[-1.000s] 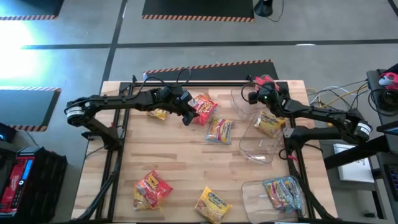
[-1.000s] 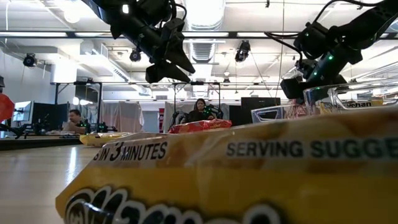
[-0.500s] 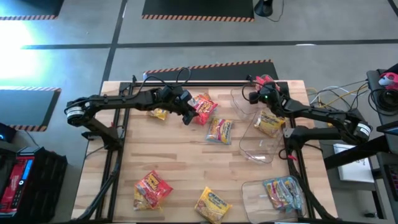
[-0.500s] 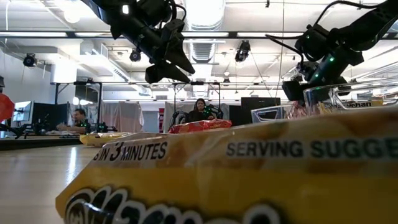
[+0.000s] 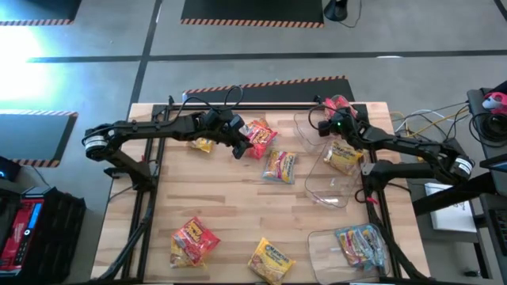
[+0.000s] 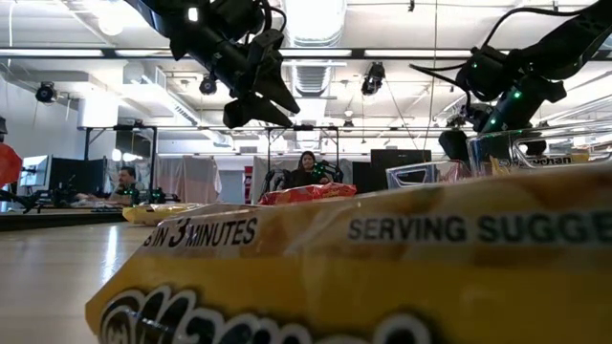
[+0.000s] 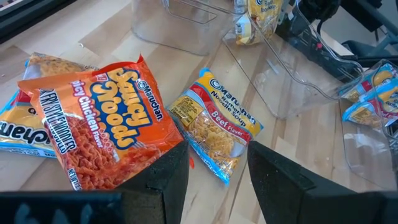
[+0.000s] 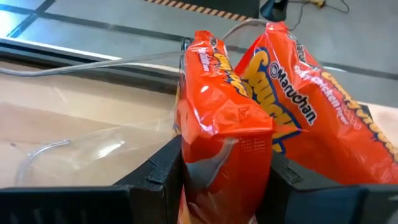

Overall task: Sort Maruchan noodles
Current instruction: Put the orange noodle pack into the top transparent bin

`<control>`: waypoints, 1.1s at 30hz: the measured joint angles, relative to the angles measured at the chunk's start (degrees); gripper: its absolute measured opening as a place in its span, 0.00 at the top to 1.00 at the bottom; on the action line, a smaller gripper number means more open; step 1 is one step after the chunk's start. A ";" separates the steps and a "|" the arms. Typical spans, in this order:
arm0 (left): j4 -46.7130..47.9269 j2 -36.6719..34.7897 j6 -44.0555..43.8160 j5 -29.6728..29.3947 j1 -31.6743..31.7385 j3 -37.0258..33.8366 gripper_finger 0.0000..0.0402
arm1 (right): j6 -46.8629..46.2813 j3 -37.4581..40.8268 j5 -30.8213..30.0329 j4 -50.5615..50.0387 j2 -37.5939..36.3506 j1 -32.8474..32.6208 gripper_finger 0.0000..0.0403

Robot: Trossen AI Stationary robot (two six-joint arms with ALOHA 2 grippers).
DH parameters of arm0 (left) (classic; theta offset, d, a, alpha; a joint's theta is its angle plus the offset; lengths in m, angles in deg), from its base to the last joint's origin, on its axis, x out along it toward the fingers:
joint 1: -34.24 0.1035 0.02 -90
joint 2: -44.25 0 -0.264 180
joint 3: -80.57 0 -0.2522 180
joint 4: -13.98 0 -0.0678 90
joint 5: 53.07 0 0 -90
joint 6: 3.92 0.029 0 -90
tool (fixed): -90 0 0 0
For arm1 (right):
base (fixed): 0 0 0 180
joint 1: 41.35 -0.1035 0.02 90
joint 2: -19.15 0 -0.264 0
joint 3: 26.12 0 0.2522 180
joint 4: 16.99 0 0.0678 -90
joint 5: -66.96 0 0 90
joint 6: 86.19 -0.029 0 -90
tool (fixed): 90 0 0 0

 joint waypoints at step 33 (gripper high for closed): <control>0.02 0.00 -0.96 0.04 0.00 0.00 0.64 | 0.30 -10.23 -3.23 -10.68 0.07 0.22 0.52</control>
